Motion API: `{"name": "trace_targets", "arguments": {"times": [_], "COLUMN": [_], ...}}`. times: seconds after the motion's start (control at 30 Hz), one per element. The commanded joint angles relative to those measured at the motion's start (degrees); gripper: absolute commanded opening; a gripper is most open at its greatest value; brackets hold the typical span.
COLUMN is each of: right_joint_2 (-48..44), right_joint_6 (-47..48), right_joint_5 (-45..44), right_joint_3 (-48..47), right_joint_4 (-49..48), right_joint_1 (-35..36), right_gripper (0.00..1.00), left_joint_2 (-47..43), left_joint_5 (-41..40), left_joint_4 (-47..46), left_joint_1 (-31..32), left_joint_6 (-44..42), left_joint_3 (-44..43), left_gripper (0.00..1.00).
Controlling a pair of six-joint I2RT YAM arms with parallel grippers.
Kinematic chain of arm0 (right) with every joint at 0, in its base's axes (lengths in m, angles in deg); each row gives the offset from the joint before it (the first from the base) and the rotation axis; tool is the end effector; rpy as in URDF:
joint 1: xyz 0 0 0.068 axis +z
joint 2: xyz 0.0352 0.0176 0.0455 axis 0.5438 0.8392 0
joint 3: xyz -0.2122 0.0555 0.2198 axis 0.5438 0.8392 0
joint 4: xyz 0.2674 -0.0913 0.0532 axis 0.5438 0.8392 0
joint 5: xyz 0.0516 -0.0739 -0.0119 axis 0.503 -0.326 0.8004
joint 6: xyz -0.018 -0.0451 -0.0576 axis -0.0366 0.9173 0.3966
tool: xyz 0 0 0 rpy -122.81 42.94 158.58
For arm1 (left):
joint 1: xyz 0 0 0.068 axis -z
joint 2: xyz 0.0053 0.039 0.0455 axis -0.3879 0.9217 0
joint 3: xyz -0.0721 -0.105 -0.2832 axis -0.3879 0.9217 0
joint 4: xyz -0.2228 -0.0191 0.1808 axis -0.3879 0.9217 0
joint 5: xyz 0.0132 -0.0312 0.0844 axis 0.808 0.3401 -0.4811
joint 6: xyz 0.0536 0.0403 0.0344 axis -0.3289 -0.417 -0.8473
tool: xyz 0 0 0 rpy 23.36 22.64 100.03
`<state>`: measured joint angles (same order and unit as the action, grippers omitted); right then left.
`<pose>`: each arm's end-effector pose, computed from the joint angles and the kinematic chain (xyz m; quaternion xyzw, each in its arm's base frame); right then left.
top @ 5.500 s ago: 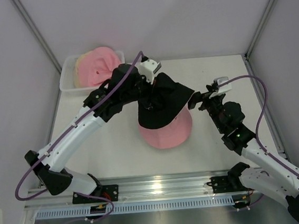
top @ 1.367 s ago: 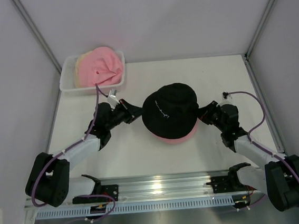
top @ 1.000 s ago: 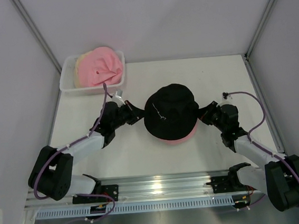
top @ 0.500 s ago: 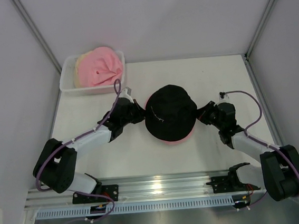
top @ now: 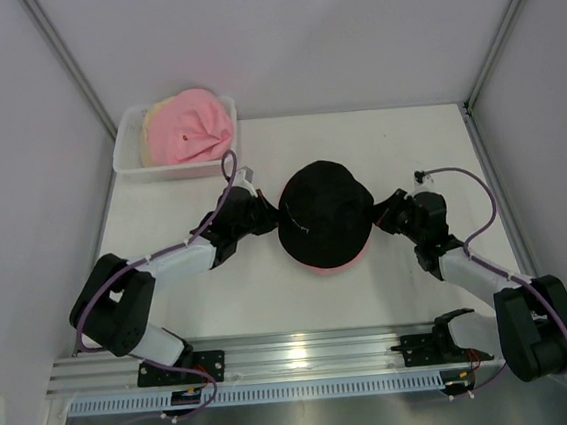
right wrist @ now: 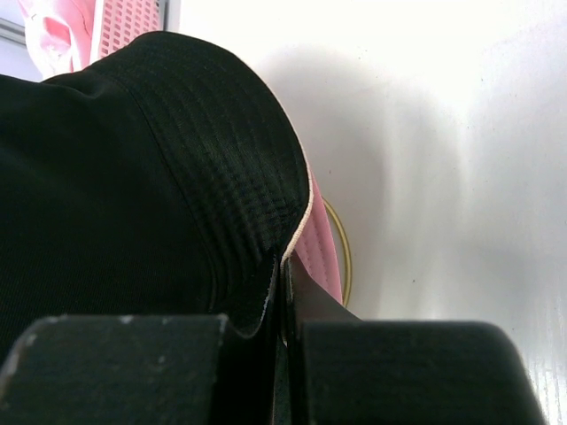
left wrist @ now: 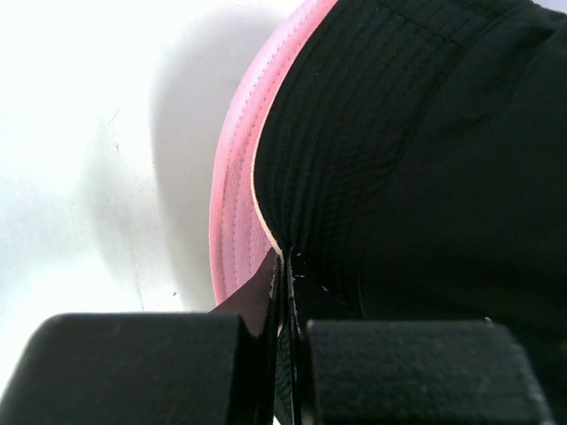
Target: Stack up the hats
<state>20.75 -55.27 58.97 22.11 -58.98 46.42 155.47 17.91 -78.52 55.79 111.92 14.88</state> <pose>0.2578 0.0735 0.1972 0.1554 0.8060 0.3315 0.4650 0.2989 -0.1978 0.2032 -0.0650 0.8659 -0.3239 0.3755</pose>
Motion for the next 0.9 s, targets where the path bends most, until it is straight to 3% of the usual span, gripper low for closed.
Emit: {"name": "trace_targets", "arguments": {"times": [0.0, 0.33, 0.5, 0.57, 0.67, 0.7, 0.73, 0.77, 0.87], "right_joint_2": [1.36, 5.75, 2.86, 1.71, 1.09, 1.18, 1.70, 2.06, 3.89], "right_joint_6": [3.30, 4.62, 6.20, 7.69, 9.63, 10.06, 10.33, 10.51, 10.86], "right_joint_5": [-2.22, -3.45, -2.39, -3.10, -3.98, -3.98, -3.63, -3.63, -2.93], "right_joint_3": [-0.90, -2.65, -7.66, -10.47, -14.59, -15.57, -17.32, -18.12, -21.63], "right_joint_4": [5.29, 8.36, 12.75, 14.34, 16.27, 16.80, 16.81, 16.72, 16.98], "right_joint_1": [-0.64, 0.76, 0.59, 0.50, -0.29, -0.73, -1.69, -2.22, -3.80], "right_gripper": [0.00, 0.00, 0.32, 0.40, 0.52, 0.55, 0.55, 0.55, 0.60], "left_joint_2": [3.54, 1.88, -0.58, -0.85, -1.99, -2.52, -3.57, -4.01, -6.03], "left_joint_5": [-3.47, -5.49, -3.47, -3.47, -3.47, -3.73, -3.90, -4.17, -6.27], "left_joint_4": [9.46, 10.52, 11.82, 13.31, 16.40, 16.92, 17.80, 18.50, 22.10], "left_joint_1": [-0.28, -0.19, -0.19, -0.19, -0.19, -0.27, -0.28, -0.28, -0.36], "left_joint_6": [-3.47, -5.67, -9.80, -11.03, -12.17, -12.35, -13.13, -13.58, -14.81], "left_joint_3": [4.13, 4.75, 3.52, 1.24, -1.40, -2.36, -3.33, -4.73, -7.10], "left_gripper": [0.01, 0.01, 0.03, 0.05, 0.13, 0.20, 0.28, 0.28, 0.44]}}
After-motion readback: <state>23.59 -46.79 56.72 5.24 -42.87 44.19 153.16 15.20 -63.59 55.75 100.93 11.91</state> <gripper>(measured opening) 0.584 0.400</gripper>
